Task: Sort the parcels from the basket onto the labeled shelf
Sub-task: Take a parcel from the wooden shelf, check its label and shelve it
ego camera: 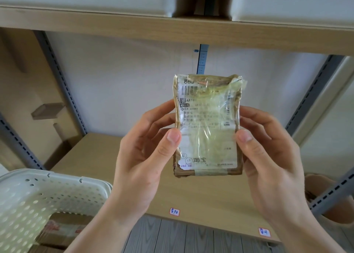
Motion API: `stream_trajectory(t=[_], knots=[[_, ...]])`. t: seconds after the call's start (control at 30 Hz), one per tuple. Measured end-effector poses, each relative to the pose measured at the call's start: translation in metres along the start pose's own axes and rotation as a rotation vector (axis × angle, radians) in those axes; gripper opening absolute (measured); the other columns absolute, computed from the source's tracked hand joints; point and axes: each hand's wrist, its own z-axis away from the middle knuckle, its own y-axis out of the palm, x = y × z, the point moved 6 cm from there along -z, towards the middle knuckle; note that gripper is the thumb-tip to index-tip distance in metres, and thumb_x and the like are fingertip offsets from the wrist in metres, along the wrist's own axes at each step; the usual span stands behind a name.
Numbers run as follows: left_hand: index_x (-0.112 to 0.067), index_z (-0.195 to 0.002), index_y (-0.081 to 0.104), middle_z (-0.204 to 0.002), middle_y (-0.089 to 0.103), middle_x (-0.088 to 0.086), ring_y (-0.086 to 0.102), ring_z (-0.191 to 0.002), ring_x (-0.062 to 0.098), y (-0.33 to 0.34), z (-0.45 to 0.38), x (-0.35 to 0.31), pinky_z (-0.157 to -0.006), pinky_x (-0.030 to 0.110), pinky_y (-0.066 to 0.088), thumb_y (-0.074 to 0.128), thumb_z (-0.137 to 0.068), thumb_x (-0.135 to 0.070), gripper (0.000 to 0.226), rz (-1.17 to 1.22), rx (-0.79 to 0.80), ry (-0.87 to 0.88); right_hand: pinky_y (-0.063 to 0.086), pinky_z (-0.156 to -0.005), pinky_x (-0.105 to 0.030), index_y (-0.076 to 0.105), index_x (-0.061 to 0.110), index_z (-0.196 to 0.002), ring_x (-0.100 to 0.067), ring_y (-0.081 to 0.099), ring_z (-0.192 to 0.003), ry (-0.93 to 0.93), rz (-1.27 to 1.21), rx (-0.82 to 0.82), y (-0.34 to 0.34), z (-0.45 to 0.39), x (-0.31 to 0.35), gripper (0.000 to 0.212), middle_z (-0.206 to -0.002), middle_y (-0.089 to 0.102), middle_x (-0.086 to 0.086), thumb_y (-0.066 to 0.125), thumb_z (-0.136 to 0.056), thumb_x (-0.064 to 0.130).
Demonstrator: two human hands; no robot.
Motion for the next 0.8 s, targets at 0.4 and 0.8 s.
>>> stream_trajectory(t=[0.4,0.8], knots=[[-0.011,-0.138,0.059,-0.133,0.071,0.012,0.066,-0.124,0.035,-0.006,-0.006,0.012,-0.101,0.046,0.054,0.059,-0.094,-0.018,0.045,-0.06,-0.007,-0.004,0.059,-0.071,-0.024,0.072,0.02,-0.113,-0.014,0.075,-0.091,0.017,0.006,-0.015,-0.002,-0.006,-0.006,0.03,-0.115,0.073,-0.007,0.073,-0.087,0.034],[-0.014,-0.137,0.06,-0.124,0.076,0.002,0.073,-0.114,0.021,-0.023,-0.015,0.044,-0.098,0.046,0.058,0.062,-0.094,-0.021,0.044,-0.327,-0.072,-0.135,0.058,-0.067,-0.025,0.065,0.017,-0.127,-0.01,0.078,-0.089,0.239,0.235,-0.082,-0.013,-0.018,-0.042,0.028,-0.118,0.076,-0.002,0.061,-0.1,0.008]])
